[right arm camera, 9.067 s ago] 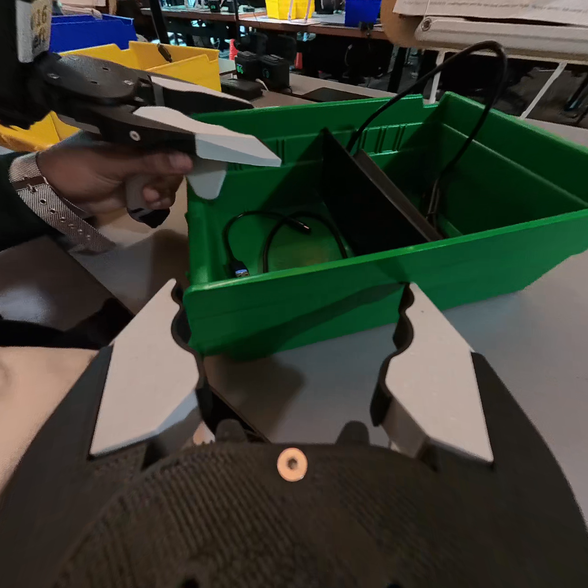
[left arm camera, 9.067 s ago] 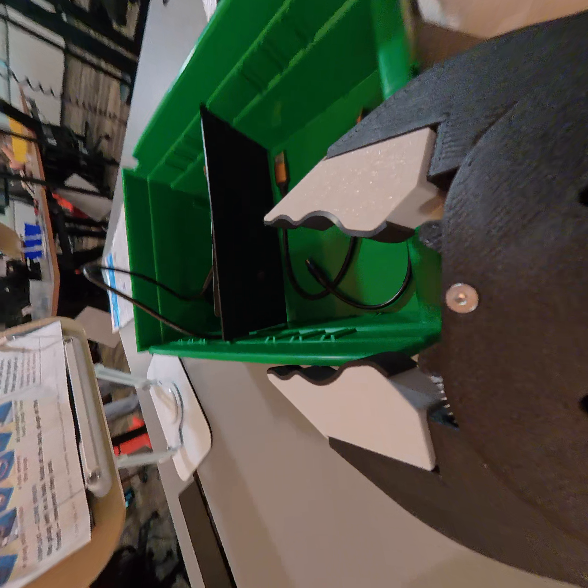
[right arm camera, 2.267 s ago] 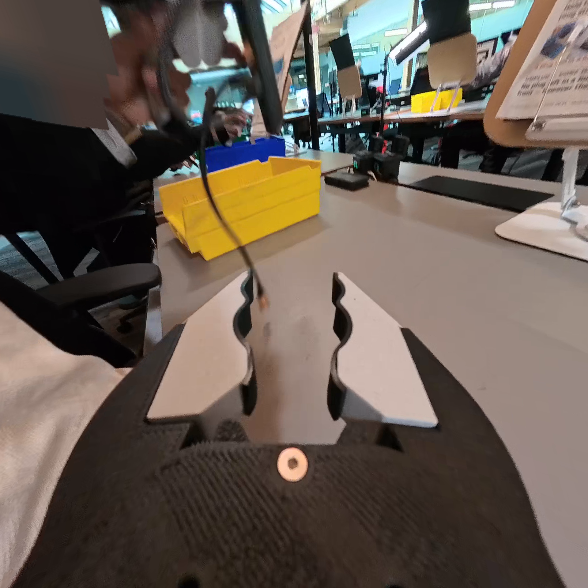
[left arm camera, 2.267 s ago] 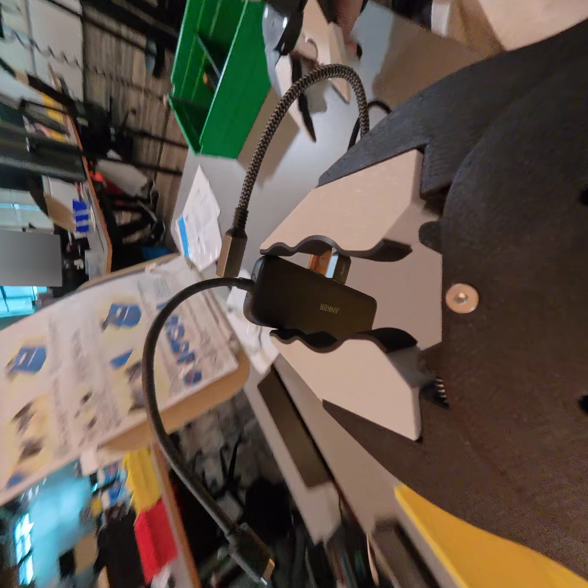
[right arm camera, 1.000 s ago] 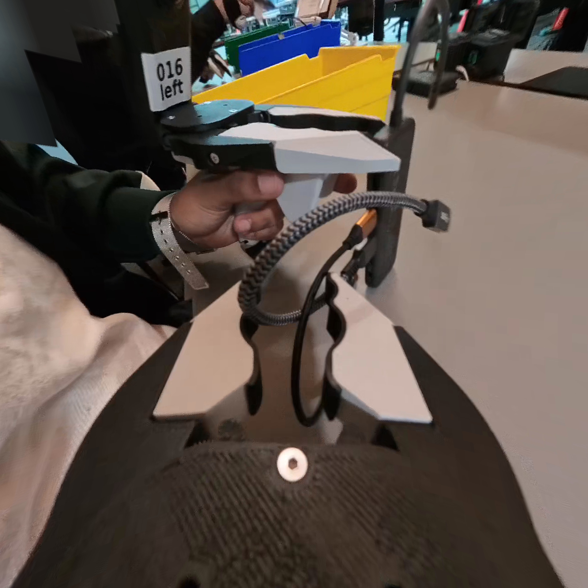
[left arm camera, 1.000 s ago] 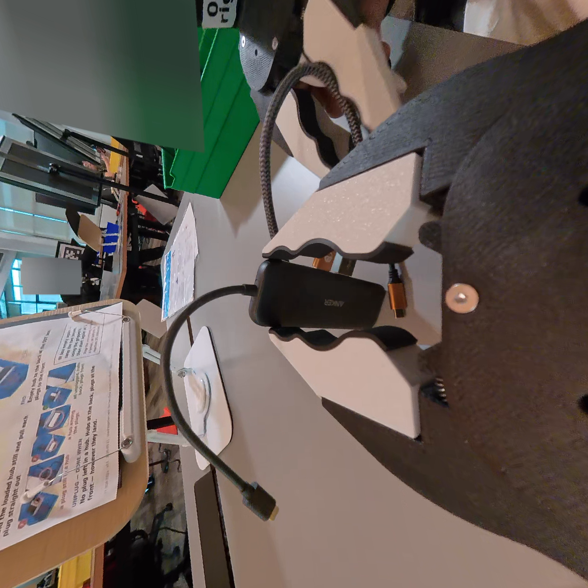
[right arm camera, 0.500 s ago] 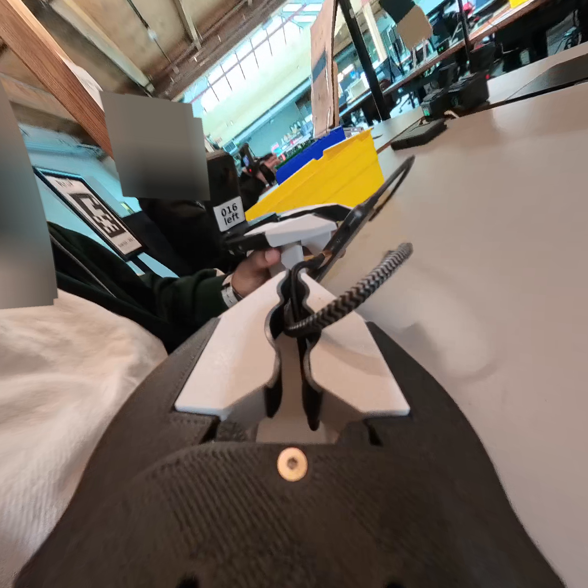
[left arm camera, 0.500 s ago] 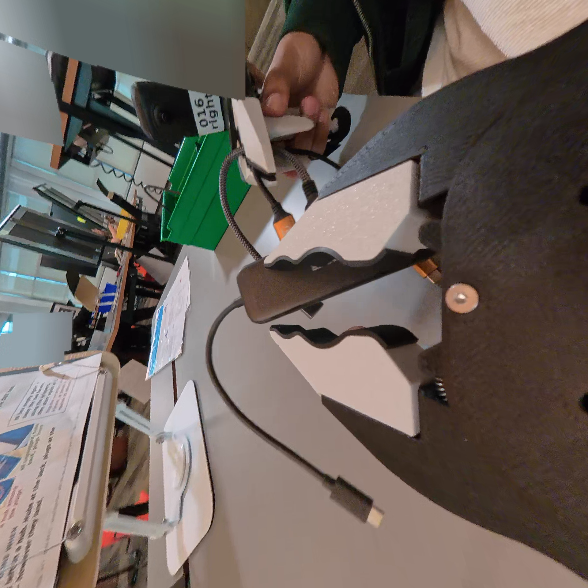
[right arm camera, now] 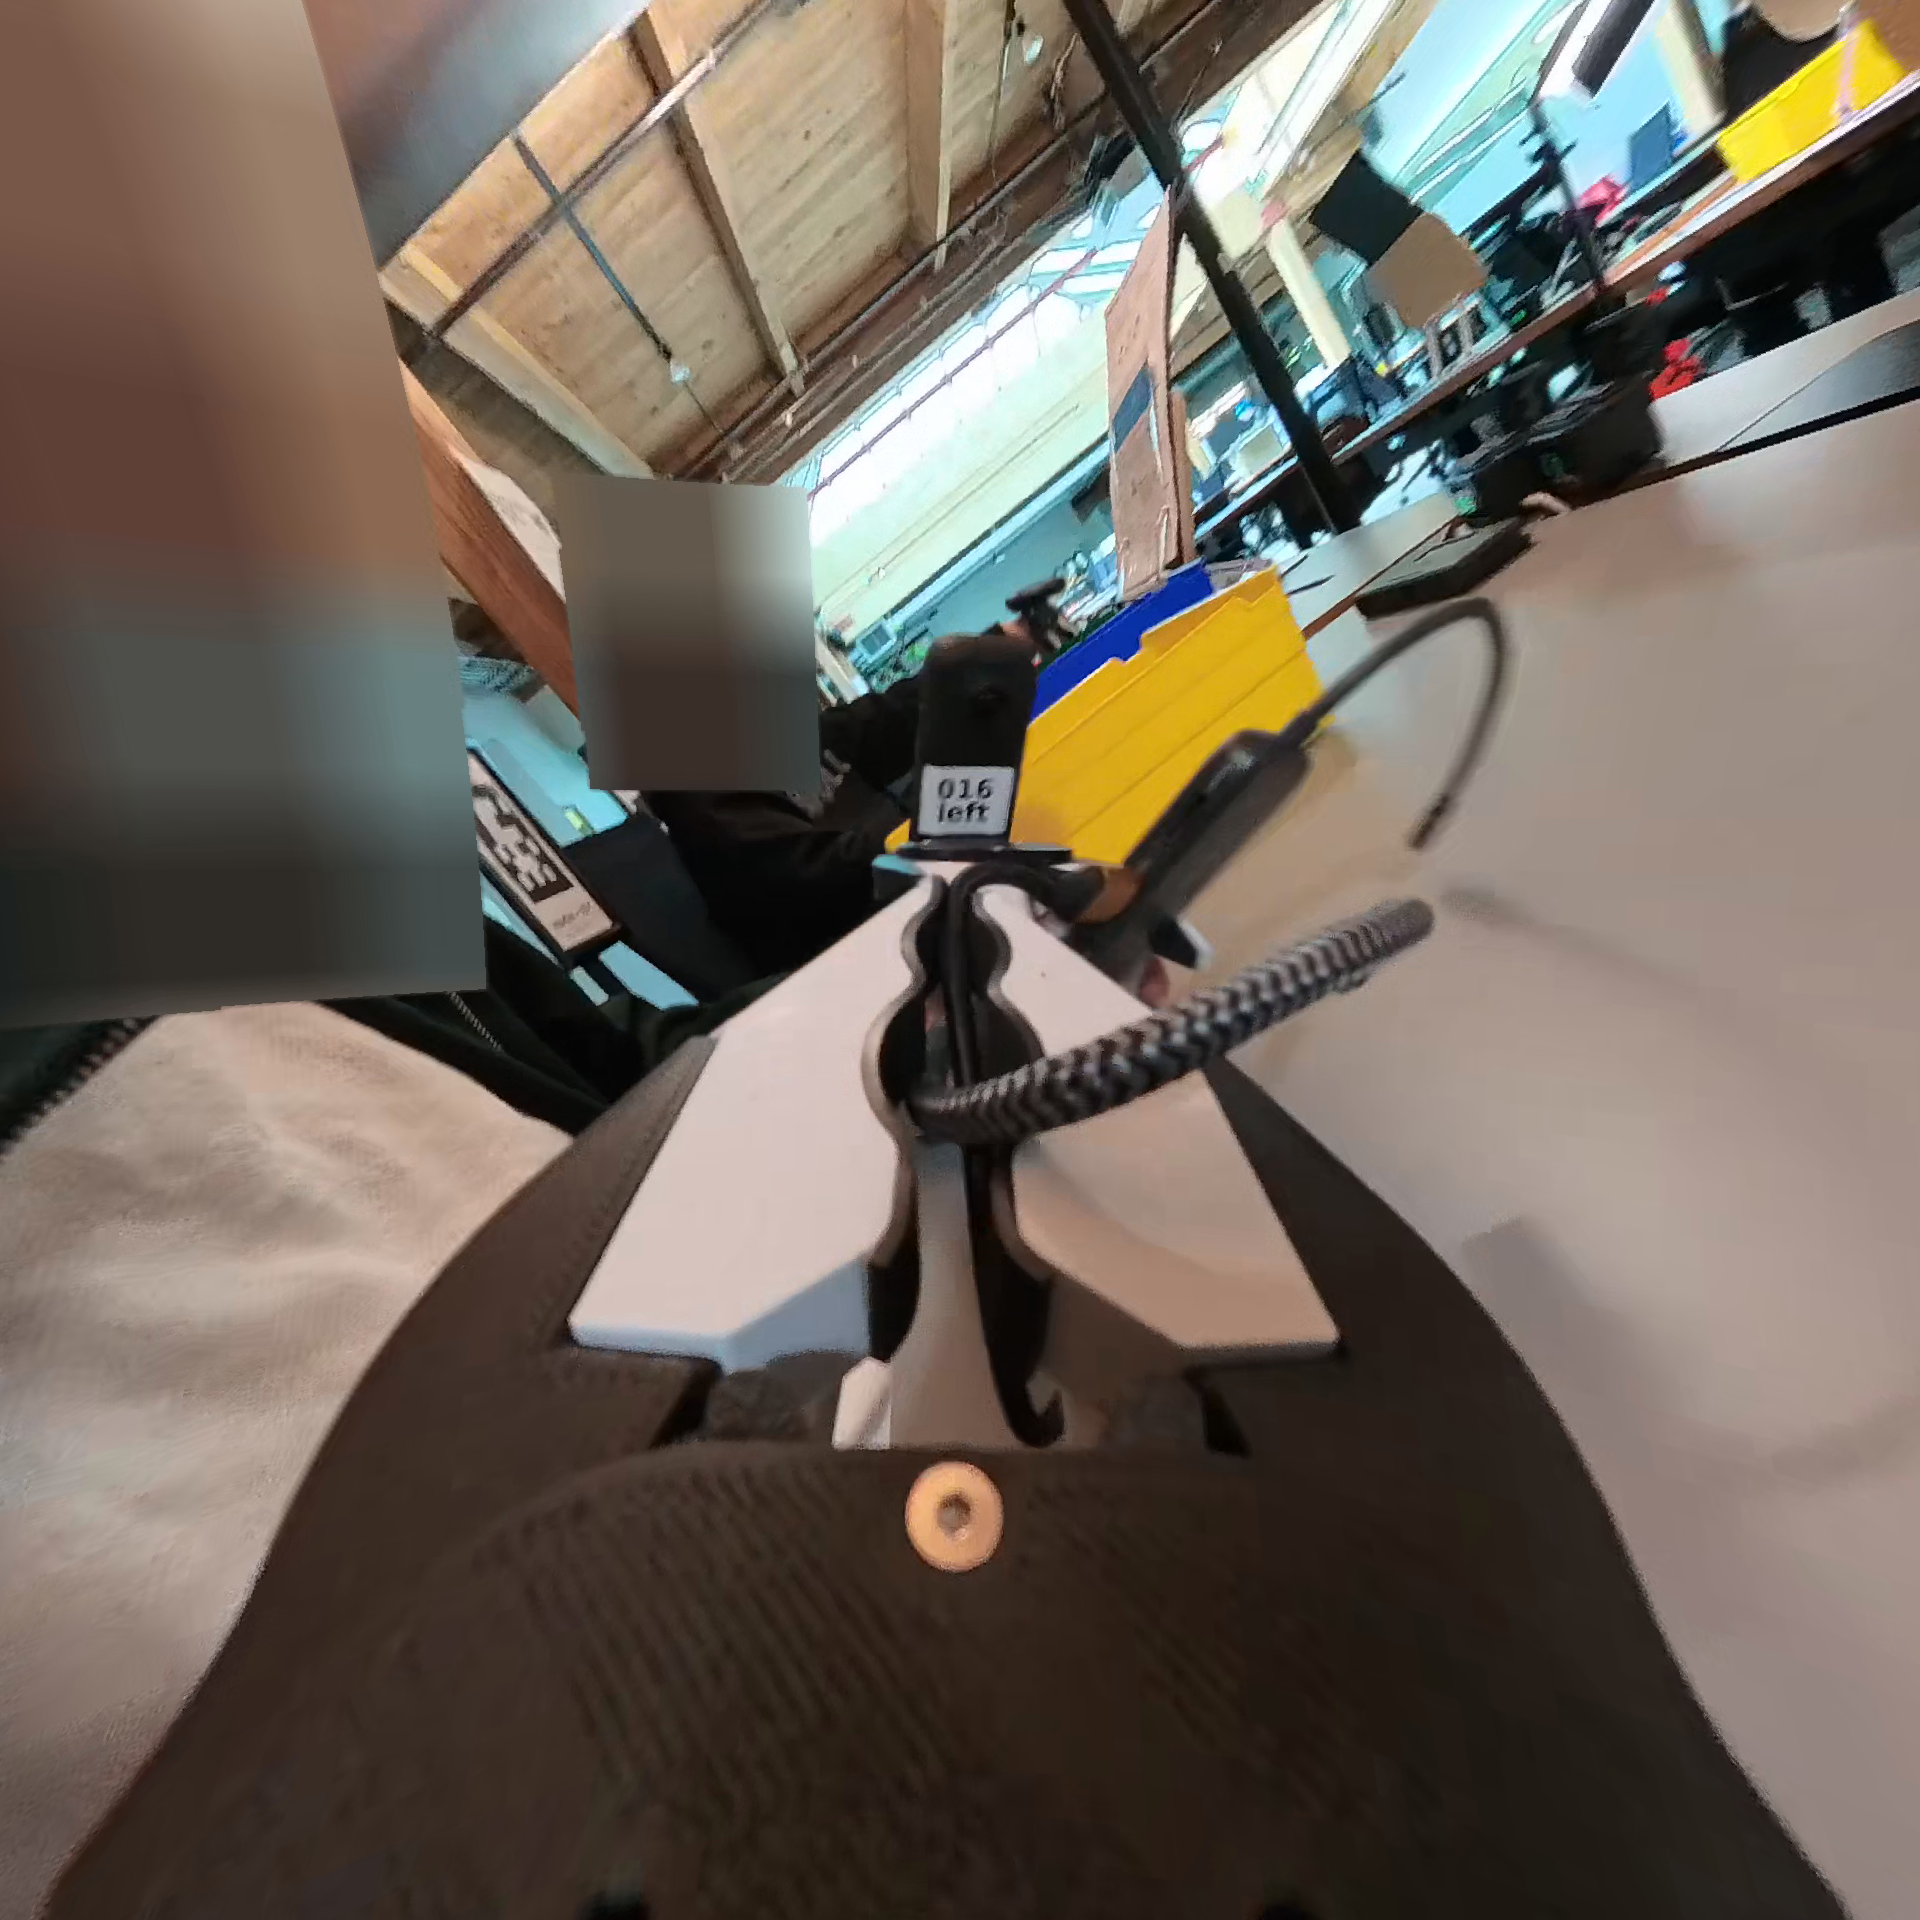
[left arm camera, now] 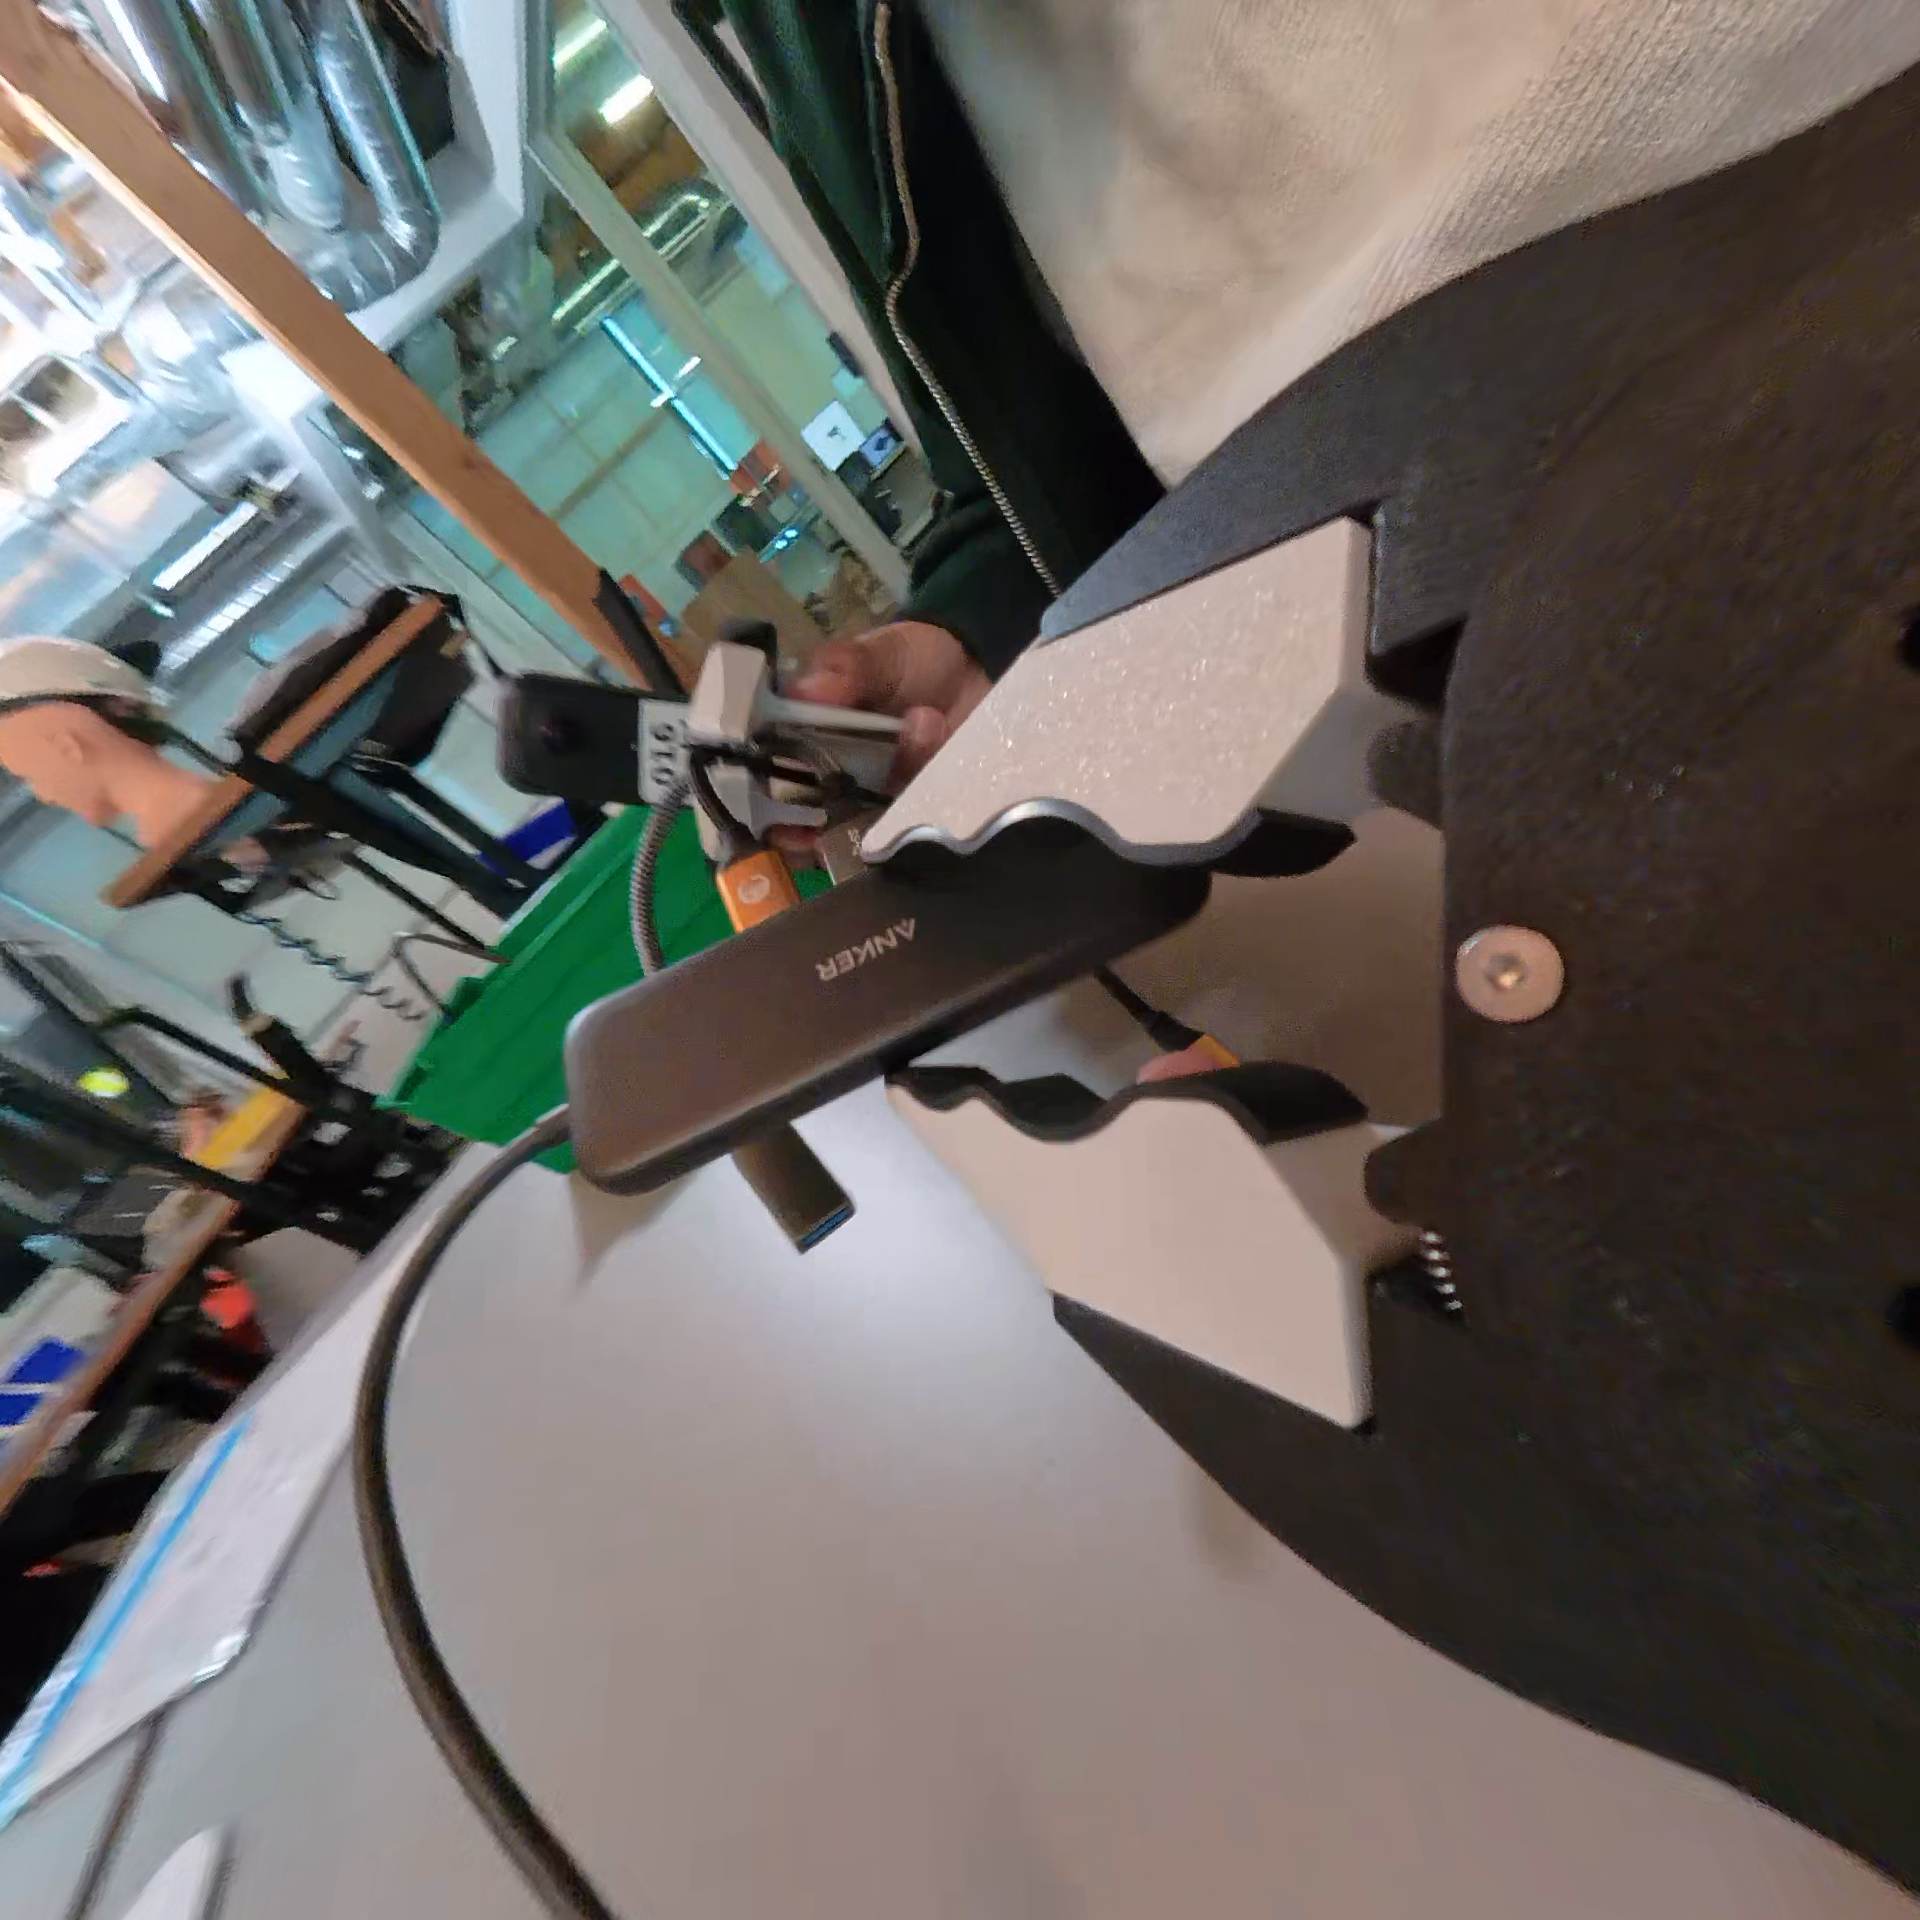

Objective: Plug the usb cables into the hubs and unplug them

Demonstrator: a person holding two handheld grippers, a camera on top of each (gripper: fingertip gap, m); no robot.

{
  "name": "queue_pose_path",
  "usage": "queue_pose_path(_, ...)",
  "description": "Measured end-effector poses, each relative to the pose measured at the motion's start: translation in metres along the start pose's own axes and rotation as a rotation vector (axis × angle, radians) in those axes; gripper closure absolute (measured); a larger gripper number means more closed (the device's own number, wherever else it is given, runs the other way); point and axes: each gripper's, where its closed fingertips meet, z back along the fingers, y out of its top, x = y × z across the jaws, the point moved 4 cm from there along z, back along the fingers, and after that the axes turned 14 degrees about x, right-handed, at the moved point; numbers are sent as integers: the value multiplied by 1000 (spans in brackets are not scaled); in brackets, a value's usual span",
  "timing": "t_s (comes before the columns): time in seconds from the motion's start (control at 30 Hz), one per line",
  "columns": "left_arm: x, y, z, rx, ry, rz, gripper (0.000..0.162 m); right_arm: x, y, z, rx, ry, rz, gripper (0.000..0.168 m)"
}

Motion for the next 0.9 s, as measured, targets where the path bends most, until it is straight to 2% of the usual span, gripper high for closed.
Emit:
queue_pose_path(0.07,3,11,5,61,-6,-42,140,9,4,4,16,-50,-10,168)
queue_pose_path(0.1,3,12,5,66,16,-84,142,15,3,6,6,-82,-8,168)
queue_pose_path(0.23,2,2,3,-23,121,-347,139,35,-1,14,-60,-245,78,168)
queue_pose_path(0.33,6,-2,1,-43,158,-439,139,41,-1,17,-79,-297,113,168)
queue_pose_path(0.5,10,-1,3,-31,177,-503,140,45,-4,16,-86,-306,111,168)
queue_pose_path(0.9,10,-2,2,-27,172,-498,140,45,-3,17,-84,-307,106,168)
